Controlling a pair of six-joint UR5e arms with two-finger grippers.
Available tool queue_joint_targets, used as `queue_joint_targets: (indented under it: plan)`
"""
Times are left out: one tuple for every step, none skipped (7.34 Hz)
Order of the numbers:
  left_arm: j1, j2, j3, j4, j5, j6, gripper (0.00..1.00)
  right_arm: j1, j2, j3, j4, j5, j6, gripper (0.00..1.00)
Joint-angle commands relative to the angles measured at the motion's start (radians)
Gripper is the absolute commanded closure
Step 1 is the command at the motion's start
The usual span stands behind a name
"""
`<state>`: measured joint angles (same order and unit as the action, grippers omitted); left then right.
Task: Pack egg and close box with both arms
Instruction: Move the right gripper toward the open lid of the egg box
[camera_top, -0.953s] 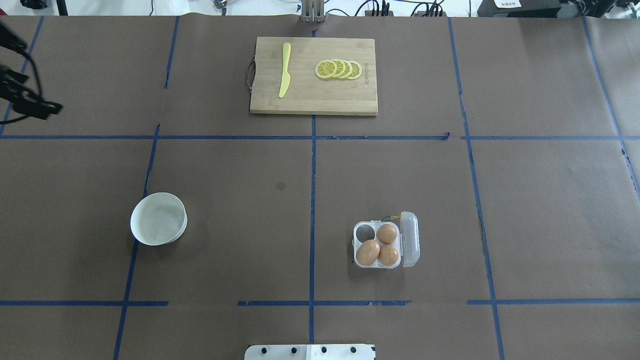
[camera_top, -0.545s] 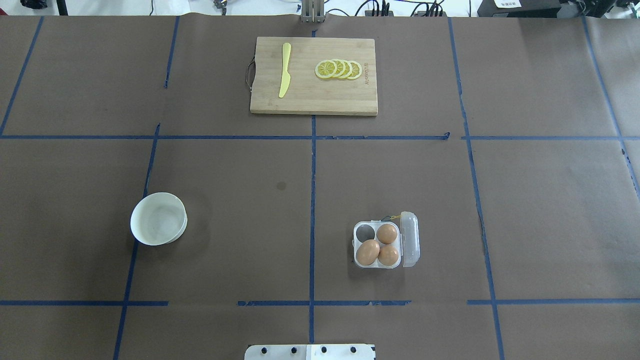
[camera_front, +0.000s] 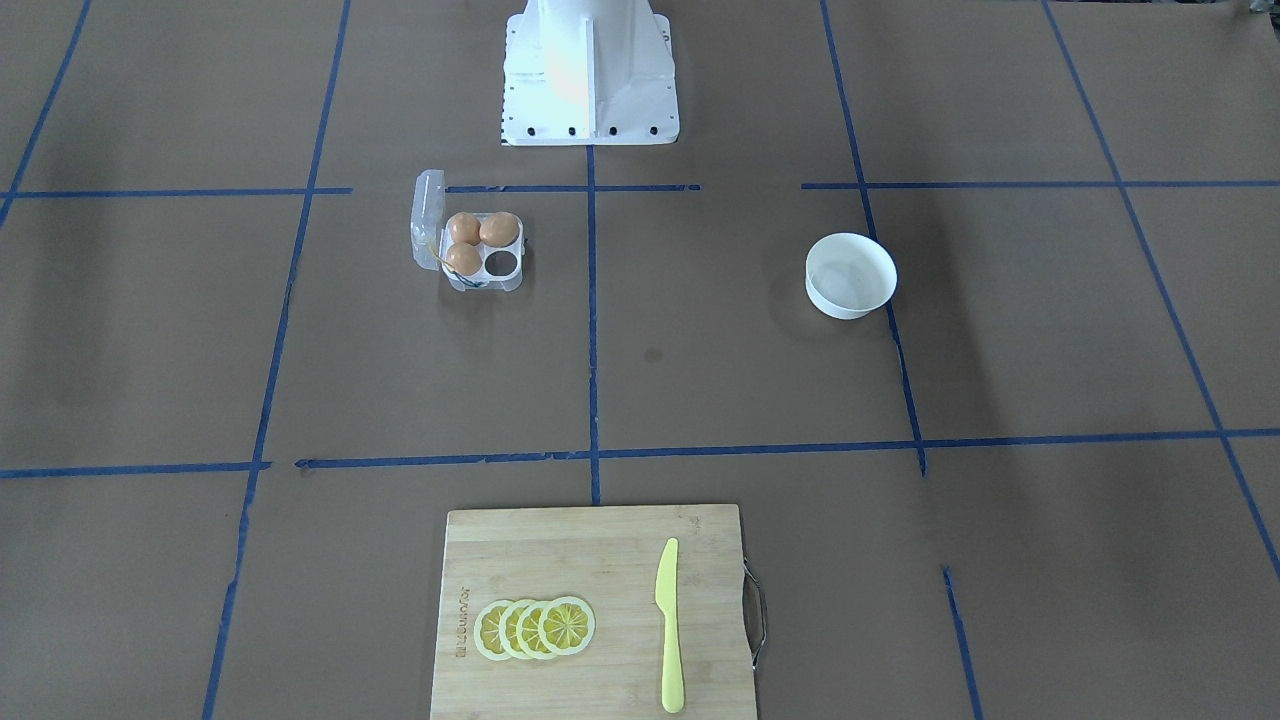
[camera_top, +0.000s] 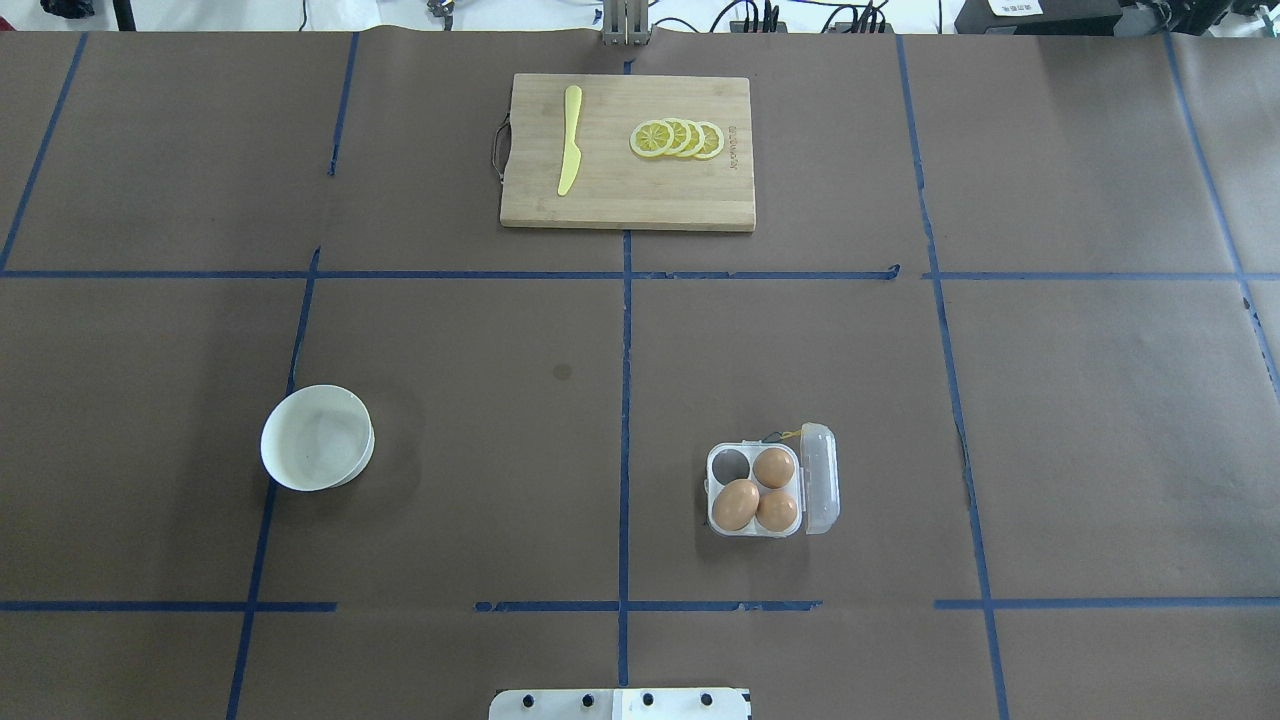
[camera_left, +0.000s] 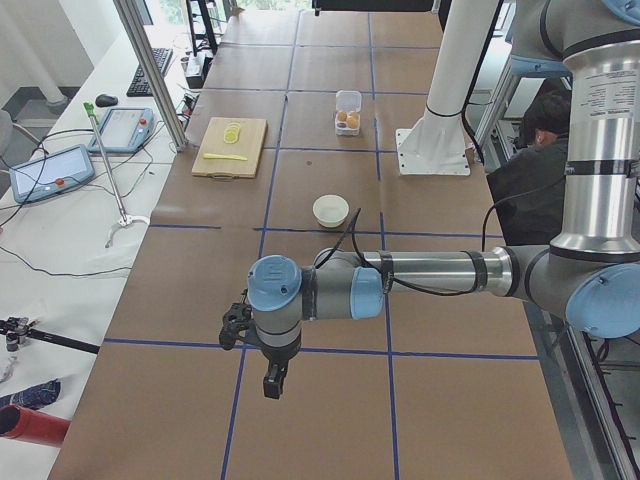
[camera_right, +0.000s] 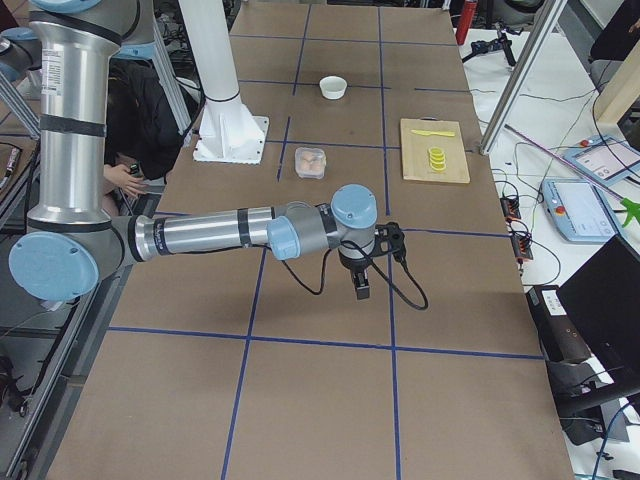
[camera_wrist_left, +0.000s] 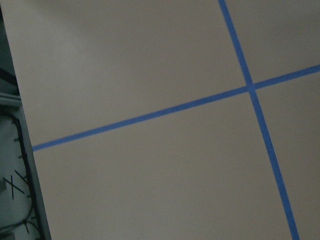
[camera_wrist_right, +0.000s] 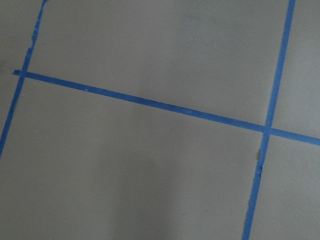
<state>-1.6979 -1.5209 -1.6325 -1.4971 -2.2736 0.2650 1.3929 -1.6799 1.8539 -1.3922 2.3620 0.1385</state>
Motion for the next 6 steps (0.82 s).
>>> queue_joint_targets:
  plan:
    - [-0.005, -0.01, -0.027, 0.031, -0.046, -0.007, 0.0, -0.166, 0.0, 0.103, 0.015, -0.103, 0.234, 0.29]
    - [-0.005, -0.013, -0.045, 0.031, -0.046, -0.007, 0.0, -0.246, -0.01, 0.111, 0.08, -0.119, 0.333, 0.7]
    - [-0.003, -0.019, -0.059, 0.031, -0.052, -0.007, 0.0, -0.327, -0.018, 0.11, 0.137, -0.119, 0.477, 0.88]
    - [-0.003, -0.03, -0.058, 0.031, -0.081, -0.007, 0.0, -0.427, -0.02, 0.108, 0.244, -0.136, 0.691, 0.95]
    - [-0.002, -0.033, -0.058, 0.02, -0.081, -0.007, 0.0, -0.521, -0.017, 0.108, 0.381, -0.186, 0.881, 0.95]
    - [-0.002, -0.036, -0.058, 0.017, -0.086, -0.007, 0.0, -0.604, 0.02, 0.108, 0.437, -0.216, 1.033, 0.95]
